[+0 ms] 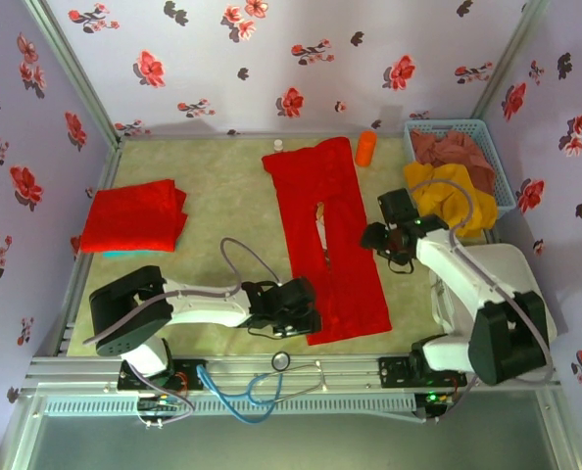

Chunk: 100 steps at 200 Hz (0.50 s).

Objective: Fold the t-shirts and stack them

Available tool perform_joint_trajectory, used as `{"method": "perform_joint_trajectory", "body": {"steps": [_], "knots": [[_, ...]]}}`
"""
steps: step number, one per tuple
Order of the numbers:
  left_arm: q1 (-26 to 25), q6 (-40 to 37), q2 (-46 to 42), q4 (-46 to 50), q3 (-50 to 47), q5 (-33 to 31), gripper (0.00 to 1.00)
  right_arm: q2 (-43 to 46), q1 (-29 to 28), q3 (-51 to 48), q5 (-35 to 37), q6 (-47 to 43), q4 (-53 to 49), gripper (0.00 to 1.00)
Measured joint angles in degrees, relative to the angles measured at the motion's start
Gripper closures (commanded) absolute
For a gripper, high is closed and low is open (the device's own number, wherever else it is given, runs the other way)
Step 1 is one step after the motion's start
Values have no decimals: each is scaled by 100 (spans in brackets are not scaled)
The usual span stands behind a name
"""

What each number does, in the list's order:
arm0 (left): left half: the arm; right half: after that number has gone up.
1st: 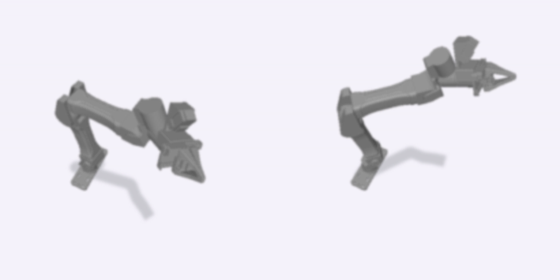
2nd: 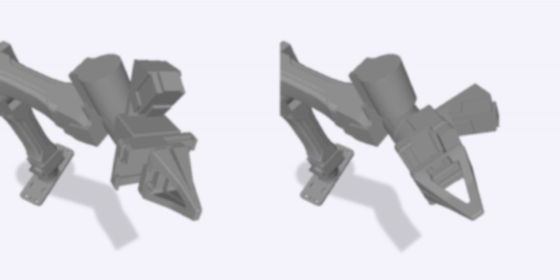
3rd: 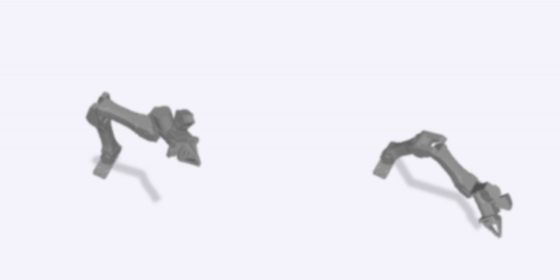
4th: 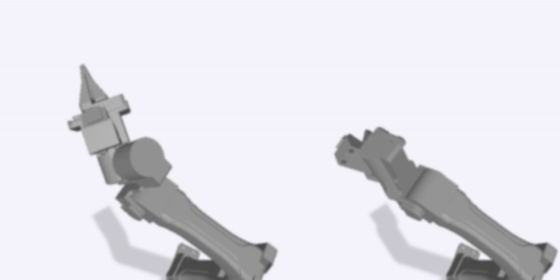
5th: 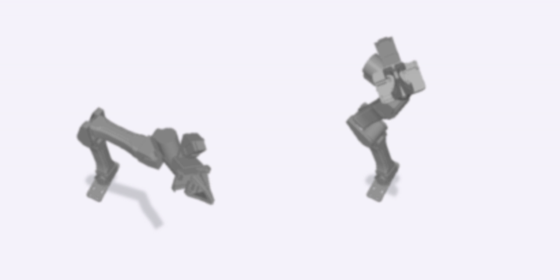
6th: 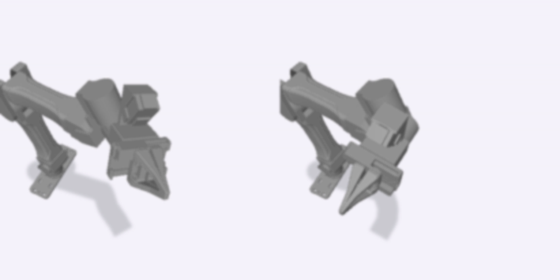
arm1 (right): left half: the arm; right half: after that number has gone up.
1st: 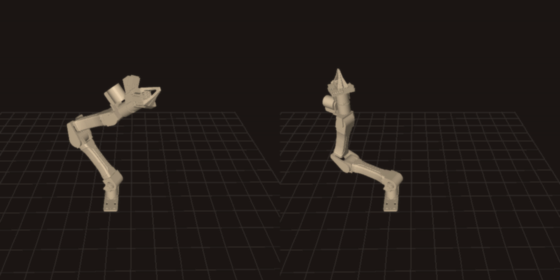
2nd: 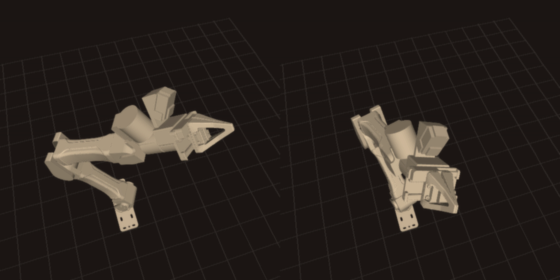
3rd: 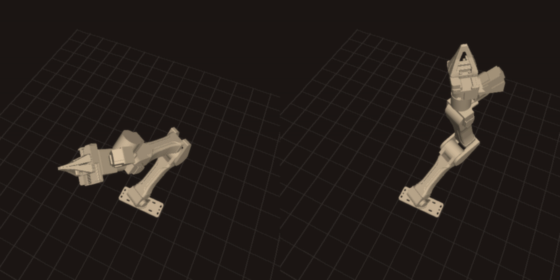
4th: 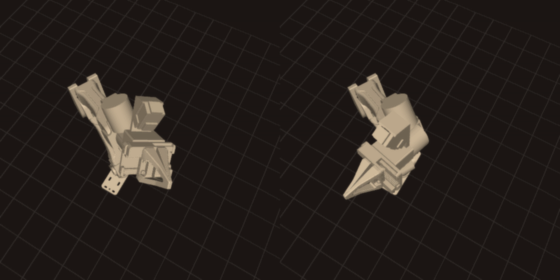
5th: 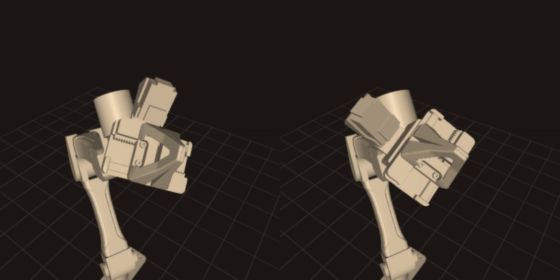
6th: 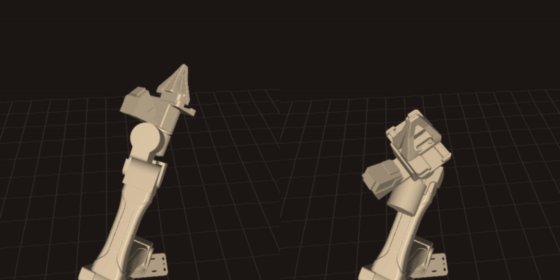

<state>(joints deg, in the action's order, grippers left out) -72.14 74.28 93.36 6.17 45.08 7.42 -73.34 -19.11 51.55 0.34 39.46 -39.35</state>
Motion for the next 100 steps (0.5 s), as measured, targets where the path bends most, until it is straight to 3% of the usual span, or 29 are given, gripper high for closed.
{"method": "perform_joint_trajectory", "body": {"steps": [26, 75, 100], "knots": [[-17, 168, 0, 101, -28, -133, 81, 522, 4, -291, 57, 22, -337, 48], [-61, 188, 17, 485, 103, -302, 100, 1132, 11, -868, -42, 24, -863, 47], [-79, 173, 31, 531, 131, -339, 100, 1150, 11, -986, -118, 24, -1003, 47]]}}
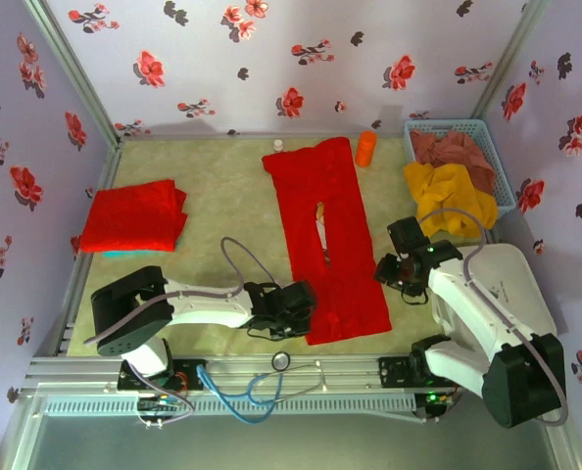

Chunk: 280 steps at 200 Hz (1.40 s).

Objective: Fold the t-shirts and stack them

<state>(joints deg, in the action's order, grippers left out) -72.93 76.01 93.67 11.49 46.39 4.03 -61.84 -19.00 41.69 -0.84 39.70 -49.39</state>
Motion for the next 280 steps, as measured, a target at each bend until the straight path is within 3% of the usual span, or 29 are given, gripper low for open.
{"method": "perform_joint_trajectory", "body": {"steps": [46, 91, 126, 138, 187, 236, 280], "knots": [[11, -28, -188, 411, -22, -24, 100, 46, 0, -249, -354, 50, 0, 47], [256, -190, -1198, 1357, -417, -83, 100, 57, -61, -376, -881, 90, 7, 48], [358, -317, -1790, 1757, -693, -155, 54, 114, -586, -634, -1209, 229, 74, 41], [358, -334, -1858, 1834, -767, -149, 49, 116, -850, -739, -1298, 315, 133, 41], [358, -328, -1928, 1832, -951, -94, 48, 612, -1775, -1316, -1521, 992, 365, 43], [321, -284, -1768, 1305, -1082, 74, 47, 977, -2166, -1622, -1572, 1545, 455, 49], [282, -258, -1554, 1187, -1078, 116, 58, 970, -2498, -1665, -1593, 1943, 804, 52]]}}
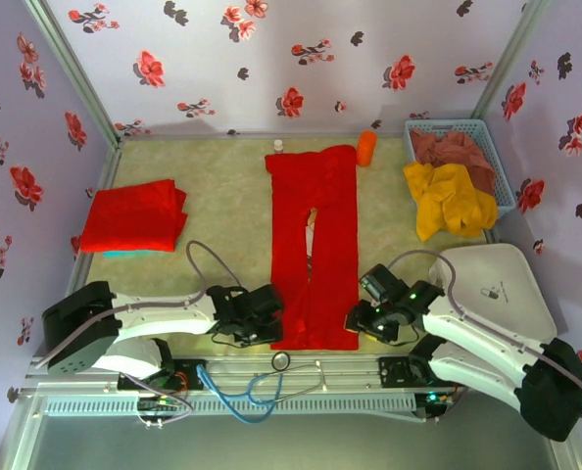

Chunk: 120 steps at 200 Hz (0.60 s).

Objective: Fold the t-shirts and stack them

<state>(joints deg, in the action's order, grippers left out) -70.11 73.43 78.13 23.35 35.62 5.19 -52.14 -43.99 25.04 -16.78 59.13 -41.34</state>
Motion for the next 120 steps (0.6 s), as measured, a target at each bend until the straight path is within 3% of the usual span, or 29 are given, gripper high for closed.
{"method": "perform_joint_trajectory", "body": {"steps": [75, 120], "knots": [[-7, 33, 118, 79, 68, -2, 66, -186, -573, -162, 72, 439, 216, 59], [-39, 33, 262, 94, 225, 28, 64, -518, -752, -127, 184, 584, 450, 65]]}}
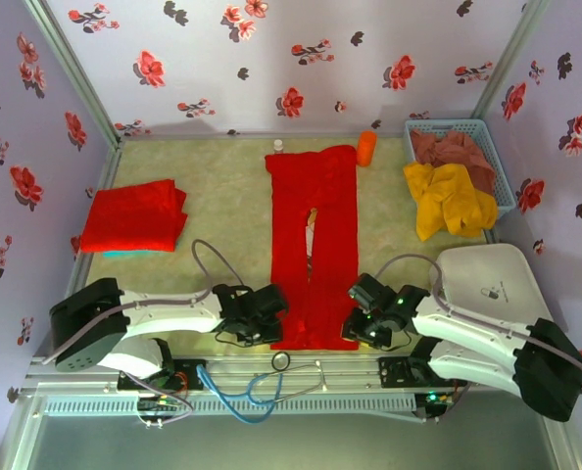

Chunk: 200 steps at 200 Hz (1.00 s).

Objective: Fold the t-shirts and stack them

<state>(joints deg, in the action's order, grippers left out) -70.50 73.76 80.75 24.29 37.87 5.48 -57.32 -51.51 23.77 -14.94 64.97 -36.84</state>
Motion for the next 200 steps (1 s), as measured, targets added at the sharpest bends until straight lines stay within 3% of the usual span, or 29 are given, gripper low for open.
{"method": "perform_joint_trajectory", "body": {"steps": [46, 88, 117, 135, 200], "knots": [[-7, -37, 116, 68, 98, 35, 75, -57, -79, 28, 138, 44, -61, 76], [-7, -61, 258, 249, 225, 35, 87, -120, -94, 35, 184, 111, -4, 99], [-7, -66, 343, 299, 317, 59, 92, -146, -105, 39, 212, 131, 125, 100], [-31, -61, 400, 98, 367, 127, 100, -79, -105, 42, 315, 131, 109, 100], [74, -120, 155, 111, 463, 138, 100, 785, -105, 249, 946, 284, -219, 100]]}}
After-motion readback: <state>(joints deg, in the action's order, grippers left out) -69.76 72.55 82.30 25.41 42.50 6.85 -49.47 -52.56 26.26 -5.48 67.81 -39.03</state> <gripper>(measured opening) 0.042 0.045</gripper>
